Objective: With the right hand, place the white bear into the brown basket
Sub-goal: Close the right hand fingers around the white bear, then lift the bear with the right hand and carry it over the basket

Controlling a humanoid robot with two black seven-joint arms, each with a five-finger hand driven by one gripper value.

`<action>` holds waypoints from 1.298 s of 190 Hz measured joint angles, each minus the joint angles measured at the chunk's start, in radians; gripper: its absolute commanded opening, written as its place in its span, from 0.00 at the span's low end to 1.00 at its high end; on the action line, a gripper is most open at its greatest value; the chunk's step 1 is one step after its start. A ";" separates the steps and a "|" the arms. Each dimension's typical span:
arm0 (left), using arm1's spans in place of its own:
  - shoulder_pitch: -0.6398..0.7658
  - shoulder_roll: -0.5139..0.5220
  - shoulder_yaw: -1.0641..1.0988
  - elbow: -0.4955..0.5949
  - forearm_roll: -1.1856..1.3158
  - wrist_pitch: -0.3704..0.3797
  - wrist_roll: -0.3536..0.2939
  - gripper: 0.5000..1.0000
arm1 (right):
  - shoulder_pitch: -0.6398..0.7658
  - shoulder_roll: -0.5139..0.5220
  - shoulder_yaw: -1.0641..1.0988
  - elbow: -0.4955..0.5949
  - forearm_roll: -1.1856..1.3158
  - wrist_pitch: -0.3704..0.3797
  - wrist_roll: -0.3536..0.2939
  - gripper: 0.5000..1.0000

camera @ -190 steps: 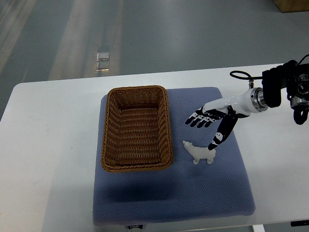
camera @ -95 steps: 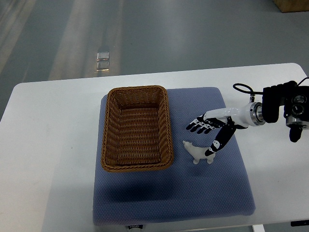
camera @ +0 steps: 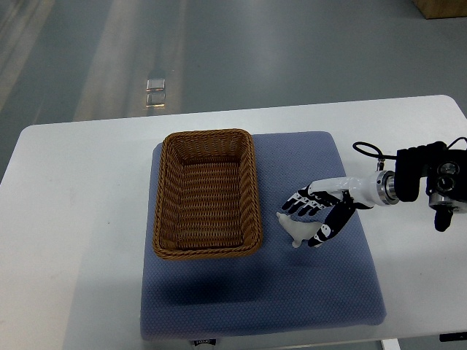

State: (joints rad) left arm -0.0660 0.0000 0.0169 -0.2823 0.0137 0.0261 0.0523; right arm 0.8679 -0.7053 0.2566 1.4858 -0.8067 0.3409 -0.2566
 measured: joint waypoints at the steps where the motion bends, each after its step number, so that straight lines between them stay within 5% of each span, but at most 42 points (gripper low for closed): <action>1: 0.000 0.000 0.000 0.000 0.000 0.000 0.000 1.00 | -0.001 0.000 0.000 0.000 -0.001 -0.001 0.000 0.67; 106: 0.000 0.000 0.000 0.000 0.000 0.002 0.000 1.00 | -0.092 0.038 0.049 -0.011 -0.055 -0.039 0.026 0.50; 161: 0.000 0.000 0.000 0.000 0.000 0.002 0.000 1.00 | -0.105 0.055 0.049 -0.015 -0.093 -0.054 0.035 0.00; 247: 0.000 0.000 0.000 -0.003 0.000 0.002 0.000 1.00 | -0.012 -0.024 0.133 -0.004 -0.089 0.000 0.039 0.00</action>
State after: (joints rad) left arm -0.0660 0.0000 0.0169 -0.2852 0.0138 0.0277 0.0519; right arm 0.8556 -0.7296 0.3900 1.4819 -0.8962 0.3412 -0.2178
